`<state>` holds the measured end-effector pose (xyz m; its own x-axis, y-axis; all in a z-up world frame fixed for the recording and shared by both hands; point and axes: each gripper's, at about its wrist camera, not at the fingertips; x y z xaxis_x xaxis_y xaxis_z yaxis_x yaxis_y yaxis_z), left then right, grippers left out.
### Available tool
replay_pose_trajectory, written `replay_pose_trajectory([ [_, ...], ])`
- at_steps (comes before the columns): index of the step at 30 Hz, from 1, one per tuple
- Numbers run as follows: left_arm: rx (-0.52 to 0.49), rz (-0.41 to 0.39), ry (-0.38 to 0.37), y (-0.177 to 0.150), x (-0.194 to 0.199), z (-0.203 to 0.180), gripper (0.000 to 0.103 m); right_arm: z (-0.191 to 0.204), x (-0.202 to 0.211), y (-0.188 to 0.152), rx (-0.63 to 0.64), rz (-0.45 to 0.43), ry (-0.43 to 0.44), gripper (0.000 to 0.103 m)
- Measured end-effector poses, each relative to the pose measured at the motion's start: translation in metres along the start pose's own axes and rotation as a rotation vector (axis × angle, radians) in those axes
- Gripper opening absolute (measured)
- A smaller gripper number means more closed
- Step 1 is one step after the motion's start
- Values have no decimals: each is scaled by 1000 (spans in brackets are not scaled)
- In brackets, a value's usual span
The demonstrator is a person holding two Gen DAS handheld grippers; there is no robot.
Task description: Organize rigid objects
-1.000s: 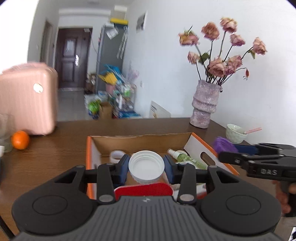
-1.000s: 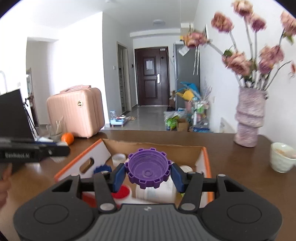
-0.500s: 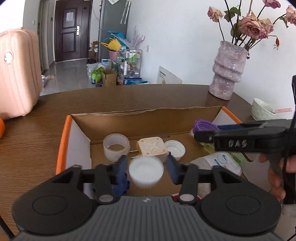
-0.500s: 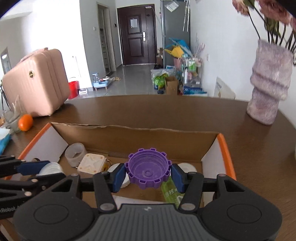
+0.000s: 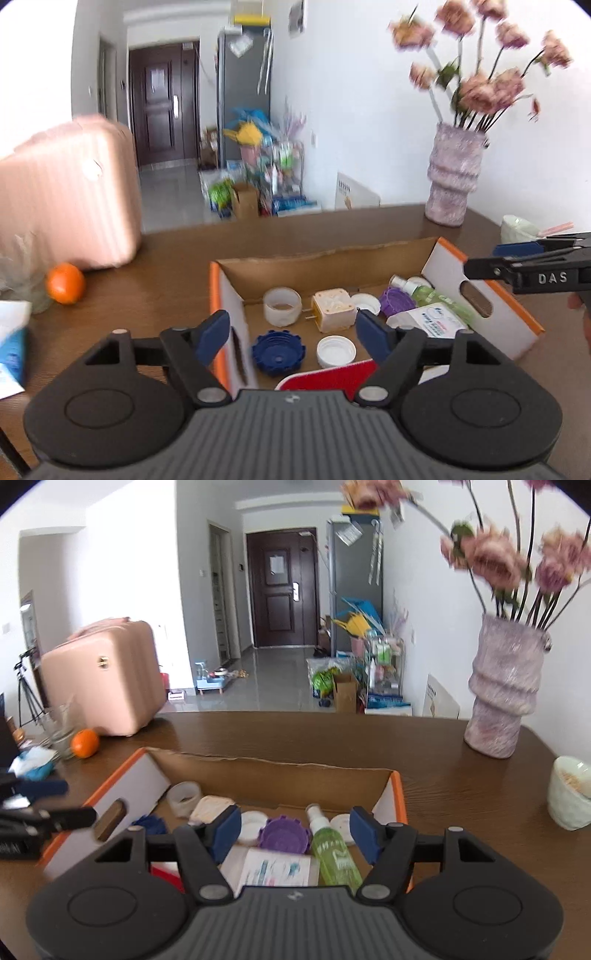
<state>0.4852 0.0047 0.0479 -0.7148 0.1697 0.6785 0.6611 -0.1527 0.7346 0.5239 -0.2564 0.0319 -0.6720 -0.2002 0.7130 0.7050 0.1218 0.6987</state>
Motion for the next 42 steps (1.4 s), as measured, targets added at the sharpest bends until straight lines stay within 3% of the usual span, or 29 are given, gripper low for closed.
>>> replay_pose_trajectory([
  [10,-29,-172,128,-70,101,-18,97,41,110,-74,90,-166,-29,81],
  [18,-5,-232,153,-119,144,-29,100,67,151,-140,88,-260,-60,87],
  [26,48,-253,125,-171,179,-33,103,77,179,-190,50,-297,-47,88],
  [35,45,-247,166,-219,216,-57,103,77,213,-242,42,-285,-42,88],
  [42,34,-306,204,-254,253,-81,103,90,244,-283,66,-302,-29,89],
])
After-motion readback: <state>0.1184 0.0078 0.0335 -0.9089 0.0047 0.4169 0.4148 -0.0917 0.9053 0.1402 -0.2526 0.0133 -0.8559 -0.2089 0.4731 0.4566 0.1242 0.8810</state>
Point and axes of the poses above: each gripper's, at about its wrist camera, not at the fingertips, and x roughly against the way its jaws point, z to its left, y to its top, and after that the axes turned 12 degrees about z, right-handed
